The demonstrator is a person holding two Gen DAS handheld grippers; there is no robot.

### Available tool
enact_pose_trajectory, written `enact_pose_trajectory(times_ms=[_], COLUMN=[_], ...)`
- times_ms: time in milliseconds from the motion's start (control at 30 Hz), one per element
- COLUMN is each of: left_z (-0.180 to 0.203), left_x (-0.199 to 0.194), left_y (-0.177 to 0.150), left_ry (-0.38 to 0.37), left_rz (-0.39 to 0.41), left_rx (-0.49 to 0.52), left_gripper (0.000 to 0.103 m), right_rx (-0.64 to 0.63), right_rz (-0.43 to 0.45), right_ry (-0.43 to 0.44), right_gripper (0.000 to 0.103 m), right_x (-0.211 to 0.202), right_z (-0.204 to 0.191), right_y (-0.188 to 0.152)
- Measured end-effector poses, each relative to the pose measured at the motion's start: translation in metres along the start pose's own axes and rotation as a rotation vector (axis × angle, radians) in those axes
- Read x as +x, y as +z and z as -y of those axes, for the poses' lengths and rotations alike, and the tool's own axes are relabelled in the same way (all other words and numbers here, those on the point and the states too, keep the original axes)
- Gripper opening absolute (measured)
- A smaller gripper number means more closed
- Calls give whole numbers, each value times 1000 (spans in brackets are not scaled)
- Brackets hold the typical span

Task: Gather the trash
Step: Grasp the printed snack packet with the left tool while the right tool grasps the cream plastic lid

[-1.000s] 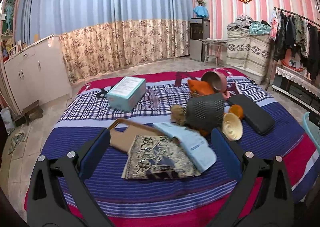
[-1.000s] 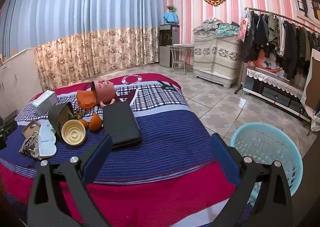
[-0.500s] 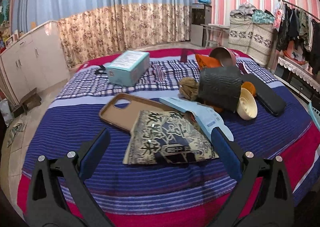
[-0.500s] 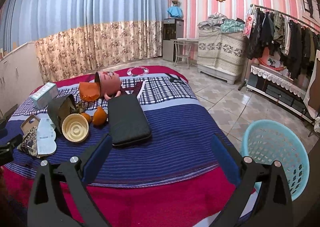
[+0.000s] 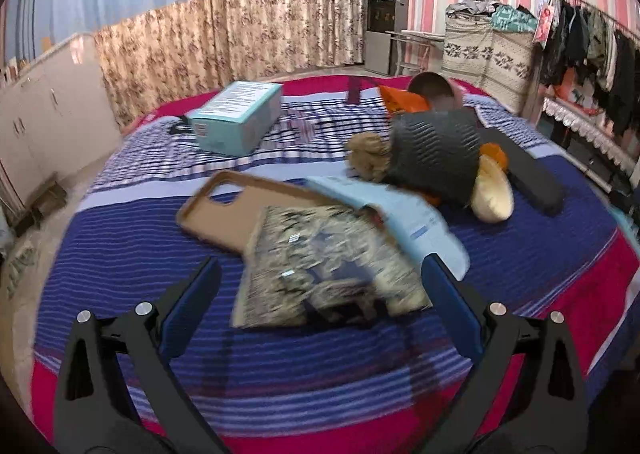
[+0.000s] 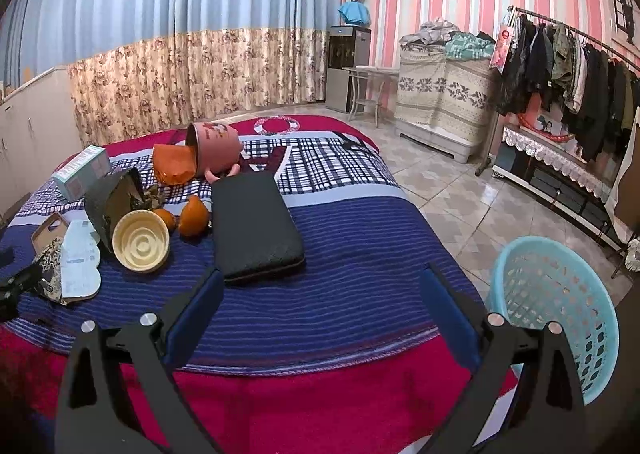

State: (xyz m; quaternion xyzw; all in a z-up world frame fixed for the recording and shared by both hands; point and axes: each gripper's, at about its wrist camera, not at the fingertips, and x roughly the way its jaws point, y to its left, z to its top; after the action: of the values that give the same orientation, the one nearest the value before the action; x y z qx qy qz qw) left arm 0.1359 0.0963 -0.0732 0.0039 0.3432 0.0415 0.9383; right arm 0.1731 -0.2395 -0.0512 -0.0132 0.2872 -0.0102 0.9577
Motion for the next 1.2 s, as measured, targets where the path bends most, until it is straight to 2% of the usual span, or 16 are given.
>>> enact_pose_trajectory(times_ms=[100,200,333,500,567,600,700,800,900,933,967,1200], left_z=[-11,-19,-15,-28,-30,-31,-31,-27,-29,-30,-32,-50], left_x=[1,7,16,32,42,45,47,43,37,33,31,9], left_y=[-6,-6,-2,6,6,5,6,6,7,9,11,20], left_ry=[15,-21,-36,-56,-62,-69,-86,-87,-84,-75,-68,-11], left_rz=[-18,-41,-57,-94,-135,-148,-149,-138,-120,-106,-98,-21], left_rx=[0,-57,-47,-104,-109,-113,-118,-80,-55,-47,-43,-16], left_gripper=[97,93,92,86,76,76,69,57,39,22,16,15], right_rx=[16,7,-24,-27,-25,-24,-27,-59,-82,-90,-100,-128], right_rz=[-1,-7,-17,-19,-20,-21,-24,-24,-28,-31,-36,-101], right_ry=[15,19,10,11,17,20,36,55,94,113,137,276], right_gripper=[96,96,96,96,96,96,96,96,96,96,96,96], right_x=[1,3,6,6,7,8,10,11,14,15,17,43], right_z=[0,-4,-11,-12,-12,-13,-17,-25,-35,-39,-45,-90], right_y=[1,1,-2,-2,-3,-2,-2,-1,2,3,5,11])
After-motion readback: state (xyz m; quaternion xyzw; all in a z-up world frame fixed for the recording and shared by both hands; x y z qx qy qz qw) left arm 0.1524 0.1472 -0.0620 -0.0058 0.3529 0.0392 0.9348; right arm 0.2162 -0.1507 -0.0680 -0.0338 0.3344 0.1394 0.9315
